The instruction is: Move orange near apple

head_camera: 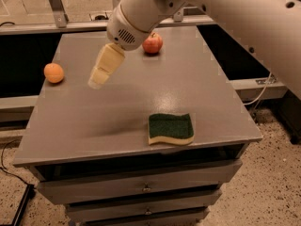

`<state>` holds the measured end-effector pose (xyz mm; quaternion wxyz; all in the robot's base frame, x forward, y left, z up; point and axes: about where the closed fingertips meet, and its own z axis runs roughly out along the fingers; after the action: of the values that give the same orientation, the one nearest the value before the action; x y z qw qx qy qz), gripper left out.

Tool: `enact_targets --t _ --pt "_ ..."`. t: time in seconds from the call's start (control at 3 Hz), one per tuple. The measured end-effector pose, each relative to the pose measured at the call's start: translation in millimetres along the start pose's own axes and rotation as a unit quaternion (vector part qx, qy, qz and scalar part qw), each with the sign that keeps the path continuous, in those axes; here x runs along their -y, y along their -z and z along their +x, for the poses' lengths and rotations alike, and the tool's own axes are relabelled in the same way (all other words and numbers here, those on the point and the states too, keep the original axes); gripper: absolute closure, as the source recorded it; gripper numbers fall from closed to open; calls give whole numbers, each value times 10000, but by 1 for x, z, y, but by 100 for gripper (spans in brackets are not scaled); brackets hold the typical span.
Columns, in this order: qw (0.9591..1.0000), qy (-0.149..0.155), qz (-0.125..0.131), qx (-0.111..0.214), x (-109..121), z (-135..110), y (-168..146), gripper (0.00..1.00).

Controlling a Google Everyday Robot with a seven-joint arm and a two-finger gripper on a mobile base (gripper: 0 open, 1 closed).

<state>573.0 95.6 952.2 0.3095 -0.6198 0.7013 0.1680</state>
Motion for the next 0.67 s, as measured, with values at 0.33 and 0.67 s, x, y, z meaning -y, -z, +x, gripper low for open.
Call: enact_targets --t 0.33,0.67 --pt "9986 -21 -102 521 7 -25 -37 0" --pt "9953 -19 -157 959 18 -50 -89 0"
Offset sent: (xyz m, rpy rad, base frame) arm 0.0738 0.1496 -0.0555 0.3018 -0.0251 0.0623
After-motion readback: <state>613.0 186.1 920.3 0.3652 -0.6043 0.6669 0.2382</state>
